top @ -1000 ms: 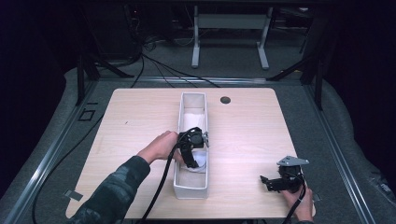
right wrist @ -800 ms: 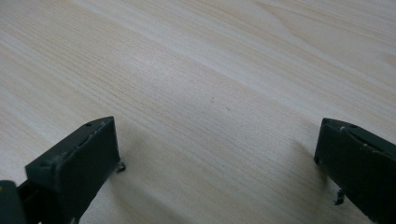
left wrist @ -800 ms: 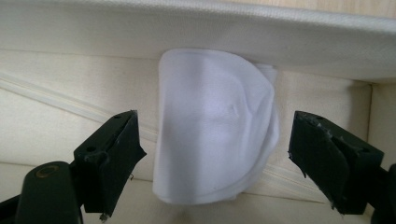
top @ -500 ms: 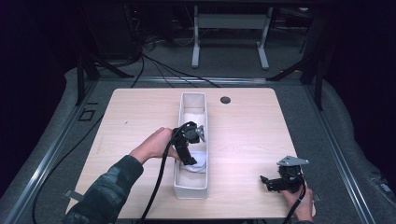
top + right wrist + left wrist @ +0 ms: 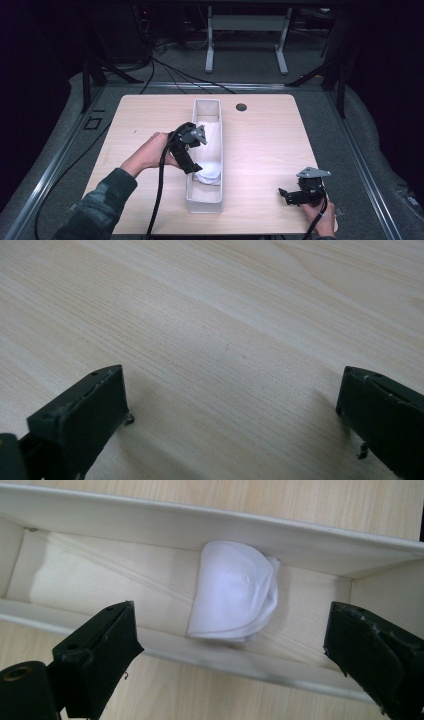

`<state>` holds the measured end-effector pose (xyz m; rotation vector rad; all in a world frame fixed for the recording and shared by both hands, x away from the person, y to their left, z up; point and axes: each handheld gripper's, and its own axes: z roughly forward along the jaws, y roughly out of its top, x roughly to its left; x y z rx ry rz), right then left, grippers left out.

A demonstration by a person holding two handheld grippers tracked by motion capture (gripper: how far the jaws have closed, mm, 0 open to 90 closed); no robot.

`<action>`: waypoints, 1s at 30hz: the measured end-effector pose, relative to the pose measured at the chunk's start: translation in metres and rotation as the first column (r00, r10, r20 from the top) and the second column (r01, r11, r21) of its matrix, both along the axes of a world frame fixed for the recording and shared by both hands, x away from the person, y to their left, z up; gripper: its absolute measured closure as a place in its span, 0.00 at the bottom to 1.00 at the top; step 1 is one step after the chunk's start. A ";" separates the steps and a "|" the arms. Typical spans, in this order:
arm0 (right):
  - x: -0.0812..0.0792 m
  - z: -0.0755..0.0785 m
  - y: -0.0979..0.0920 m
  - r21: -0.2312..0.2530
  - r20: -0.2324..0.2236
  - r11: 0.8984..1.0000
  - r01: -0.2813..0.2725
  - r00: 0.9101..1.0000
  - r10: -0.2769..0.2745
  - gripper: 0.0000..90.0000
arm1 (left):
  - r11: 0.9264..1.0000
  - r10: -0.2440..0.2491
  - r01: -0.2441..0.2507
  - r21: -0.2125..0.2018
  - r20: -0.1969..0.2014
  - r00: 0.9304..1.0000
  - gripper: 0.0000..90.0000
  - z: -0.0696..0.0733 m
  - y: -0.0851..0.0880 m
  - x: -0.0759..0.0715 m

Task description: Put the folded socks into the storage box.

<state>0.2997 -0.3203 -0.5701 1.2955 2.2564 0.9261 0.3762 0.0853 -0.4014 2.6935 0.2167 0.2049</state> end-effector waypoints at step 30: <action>0.000 0.000 0.000 -0.001 0.001 1.000 0.001 1.000 -0.001 0.00 | 0.985 0.173 -0.171 -0.039 0.045 0.984 0.00 -0.002 0.100 -0.032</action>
